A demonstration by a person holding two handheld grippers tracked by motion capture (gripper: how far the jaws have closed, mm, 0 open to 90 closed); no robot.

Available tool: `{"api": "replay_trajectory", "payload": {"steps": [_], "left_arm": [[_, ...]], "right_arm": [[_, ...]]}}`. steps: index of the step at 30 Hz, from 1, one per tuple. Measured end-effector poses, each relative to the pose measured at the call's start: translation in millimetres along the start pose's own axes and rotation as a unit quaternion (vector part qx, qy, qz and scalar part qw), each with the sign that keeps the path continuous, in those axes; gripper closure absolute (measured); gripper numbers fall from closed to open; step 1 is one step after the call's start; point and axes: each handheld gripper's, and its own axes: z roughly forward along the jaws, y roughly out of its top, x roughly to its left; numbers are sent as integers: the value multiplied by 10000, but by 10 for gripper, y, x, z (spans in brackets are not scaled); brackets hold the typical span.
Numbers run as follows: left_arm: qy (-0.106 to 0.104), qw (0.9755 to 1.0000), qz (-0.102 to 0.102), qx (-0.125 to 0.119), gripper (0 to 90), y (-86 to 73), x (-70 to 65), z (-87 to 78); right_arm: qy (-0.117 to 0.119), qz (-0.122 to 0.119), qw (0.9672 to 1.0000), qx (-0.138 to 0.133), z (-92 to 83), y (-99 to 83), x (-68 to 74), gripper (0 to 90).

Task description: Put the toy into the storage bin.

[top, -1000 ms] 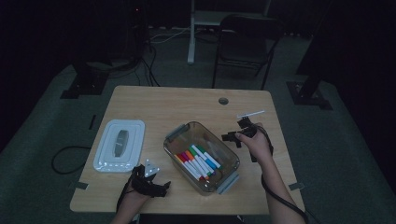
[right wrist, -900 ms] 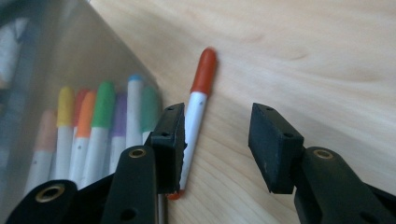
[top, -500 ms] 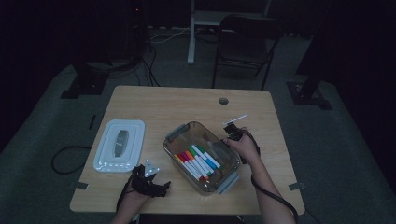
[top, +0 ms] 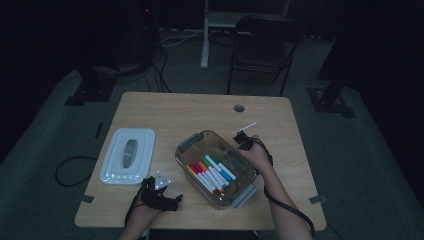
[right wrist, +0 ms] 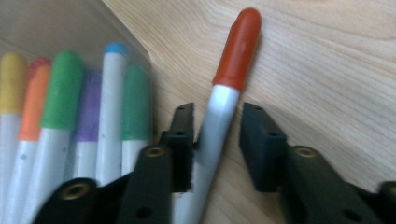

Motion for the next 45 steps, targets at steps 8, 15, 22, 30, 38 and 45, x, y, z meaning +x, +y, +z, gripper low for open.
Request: {"api": "replay_trajectory", "payload": {"steps": [8,15,22,30,38,45], "left_arm": [[-5,10000,5,8,6,0,1,-2],[-4,10000,4,7,6,0,1,-1],[-3,10000,5,8,6,0,1,-1],[0,10000,0,-1,6,1,0,0],[-3,10000,6,6,6,1,1,-2],[-5,10000,3,6,6,1,1,-2]], "right_arm": [[-335,397,9986,-52,-156,-47,-80,765],[-411,594,9971,-226,-611,-114,-153,765],[-373,627,9952,-652,-1066,-78,5,765],[113,134,9950,-979,-1369,32,456,765],[540,-436,9933,-927,-1310,112,982,765],[896,-804,9905,-672,-1127,143,1318,765]]}}
